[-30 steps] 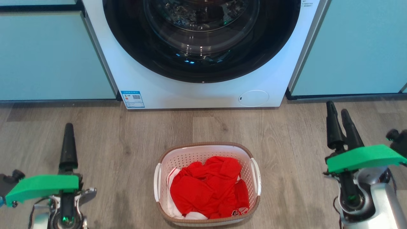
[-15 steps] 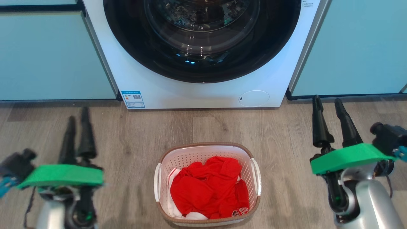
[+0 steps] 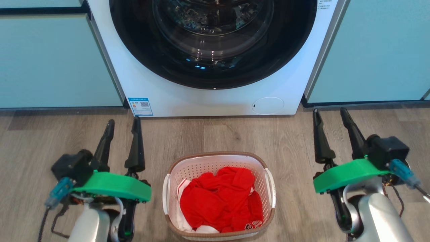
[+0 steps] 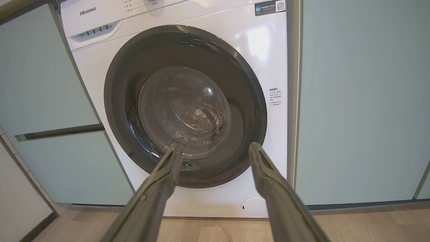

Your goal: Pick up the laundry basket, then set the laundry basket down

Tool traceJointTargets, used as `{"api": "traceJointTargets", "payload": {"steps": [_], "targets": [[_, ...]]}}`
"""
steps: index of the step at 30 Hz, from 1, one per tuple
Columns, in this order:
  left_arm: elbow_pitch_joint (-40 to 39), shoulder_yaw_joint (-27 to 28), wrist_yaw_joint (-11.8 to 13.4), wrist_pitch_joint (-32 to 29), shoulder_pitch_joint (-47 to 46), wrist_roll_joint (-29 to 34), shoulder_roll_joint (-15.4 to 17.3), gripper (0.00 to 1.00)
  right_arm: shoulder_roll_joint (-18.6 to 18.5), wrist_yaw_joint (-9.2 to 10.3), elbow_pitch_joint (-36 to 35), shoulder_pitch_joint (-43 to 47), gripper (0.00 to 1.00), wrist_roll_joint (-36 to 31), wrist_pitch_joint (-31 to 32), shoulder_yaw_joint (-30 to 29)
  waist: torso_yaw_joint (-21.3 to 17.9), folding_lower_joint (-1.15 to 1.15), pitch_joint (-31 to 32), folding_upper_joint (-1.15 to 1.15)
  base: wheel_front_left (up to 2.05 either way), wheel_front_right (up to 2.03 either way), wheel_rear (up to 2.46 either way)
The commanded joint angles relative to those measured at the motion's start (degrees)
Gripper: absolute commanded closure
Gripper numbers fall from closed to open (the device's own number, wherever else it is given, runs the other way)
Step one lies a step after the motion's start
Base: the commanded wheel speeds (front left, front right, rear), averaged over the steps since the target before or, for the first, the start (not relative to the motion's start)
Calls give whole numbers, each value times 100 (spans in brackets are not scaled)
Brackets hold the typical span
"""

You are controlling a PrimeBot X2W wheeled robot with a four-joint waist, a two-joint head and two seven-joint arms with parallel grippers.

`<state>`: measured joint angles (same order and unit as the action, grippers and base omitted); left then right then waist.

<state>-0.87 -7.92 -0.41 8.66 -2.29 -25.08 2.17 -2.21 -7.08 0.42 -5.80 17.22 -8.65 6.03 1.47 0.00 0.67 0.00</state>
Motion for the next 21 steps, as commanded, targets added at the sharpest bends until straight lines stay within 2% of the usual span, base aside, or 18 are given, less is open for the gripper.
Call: {"api": "traceJointTargets", "payload": {"steps": [1, 9, 11, 14, 21], "targets": [[-229, 9, 70, 87, -260, 265, 128, 0, -63, -30, -190, -271, 0, -251, -90, 159, -9, 0, 4, 0, 0, 0, 0], [-55, -462, 410, 221, -294, 856, 296, 0, -68, -33, 35, -220, 0, -719, -224, 247, -43, 0, 50, 0, 0, 0, 0], [77, -614, 465, 272, -300, 1004, 319, 0, -65, -34, 398, -125, 0, -818, -274, 304, -45, 0, 87, 0, 0, 0, 0], [276, -726, 419, 322, -273, 1094, 319, 0, -63, -35, 710, -148, 0, -882, -324, 317, -45, 0, 121, 0, 0, 0, 0], [510, -762, 294, 440, -272, 1384, 267, 0, -63, -37, 848, -213, 0, -1386, -441, 426, -47, 0, 147, 0, 0, 0, 0]]}}
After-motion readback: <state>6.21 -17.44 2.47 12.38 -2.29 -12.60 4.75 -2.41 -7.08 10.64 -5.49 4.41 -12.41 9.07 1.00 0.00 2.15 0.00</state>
